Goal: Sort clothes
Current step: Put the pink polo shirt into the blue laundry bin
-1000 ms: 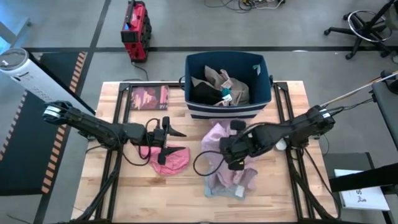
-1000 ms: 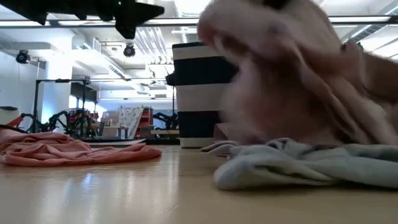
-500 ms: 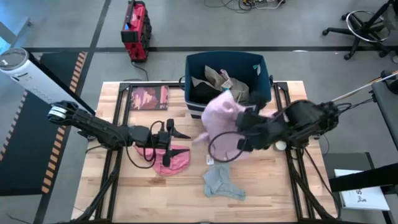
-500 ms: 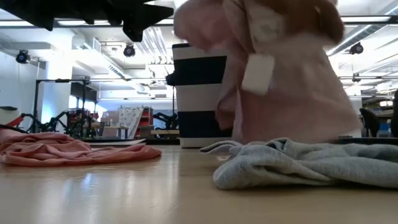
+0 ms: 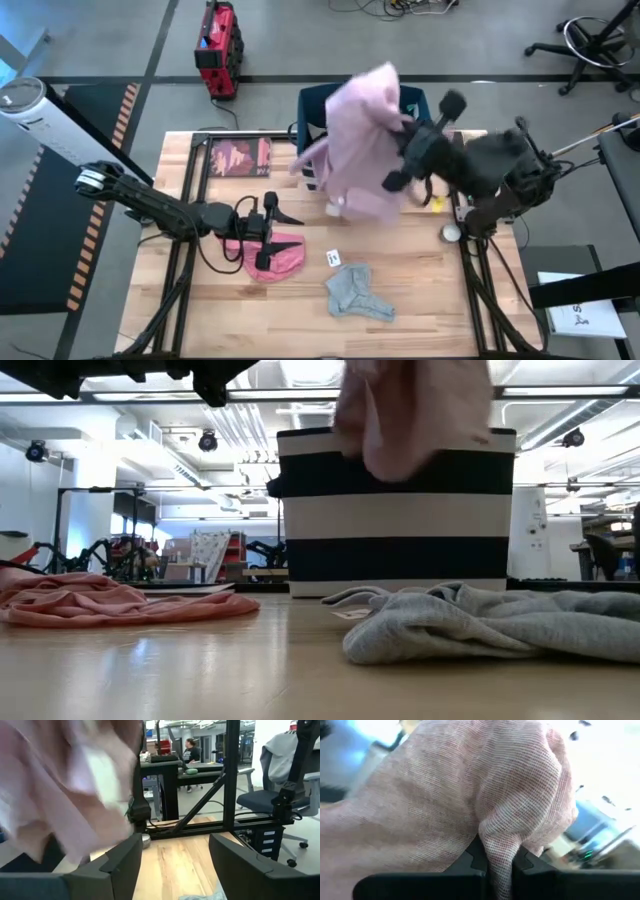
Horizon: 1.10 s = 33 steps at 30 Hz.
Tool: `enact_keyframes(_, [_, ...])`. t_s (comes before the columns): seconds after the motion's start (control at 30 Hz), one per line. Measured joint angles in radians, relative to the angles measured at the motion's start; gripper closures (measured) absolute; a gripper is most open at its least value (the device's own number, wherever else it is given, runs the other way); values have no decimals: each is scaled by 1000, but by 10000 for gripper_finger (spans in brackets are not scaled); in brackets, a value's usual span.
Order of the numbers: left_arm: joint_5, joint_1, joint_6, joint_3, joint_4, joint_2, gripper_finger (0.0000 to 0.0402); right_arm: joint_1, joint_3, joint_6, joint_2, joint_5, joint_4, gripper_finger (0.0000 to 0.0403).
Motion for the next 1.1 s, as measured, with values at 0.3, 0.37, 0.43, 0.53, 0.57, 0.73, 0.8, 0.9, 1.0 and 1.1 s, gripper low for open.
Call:
enact_keyframes(0.3, [0, -25, 23, 0, 12, -2, 189, -164, 0, -521, 4, -54, 533, 401])
enact_keyframes(0.37, [0, -25, 23, 0, 12, -2, 192, -213, 0, -523, 0, -76, 526, 401])
enact_keyframes(0.43, [0, -25, 23, 0, 12, -2, 196, -262, 0, -522, 0, -80, 518, 401])
enact_keyframes(0.53, [0, -25, 23, 0, 13, -2, 199, -329, 0, -488, 3, -84, 463, 401])
enact_keyframes(0.57, [0, -25, 23, 0, 13, -2, 200, -350, 0, -455, 4, -93, 421, 401])
enact_keyframes(0.73, [0, -25, 23, 0, 19, -2, 199, -488, -1, -122, 14, -252, 122, 401])
enact_keyframes(0.8, [0, -25, 23, 0, 19, -2, 196, -549, -1, 21, 23, -343, 1, 401])
enact_keyframes(0.9, [0, -25, 23, 0, 19, -2, 194, -632, -5, 162, 47, -452, -141, 401])
enact_keyframes(1.0, [0, -25, 30, 0, 20, -2, 193, -697, -15, 260, 85, -543, -255, 401])
enact_keyframes(1.1, [0, -25, 32, 0, 26, -2, 195, -755, -43, 344, 127, -670, -344, 401])
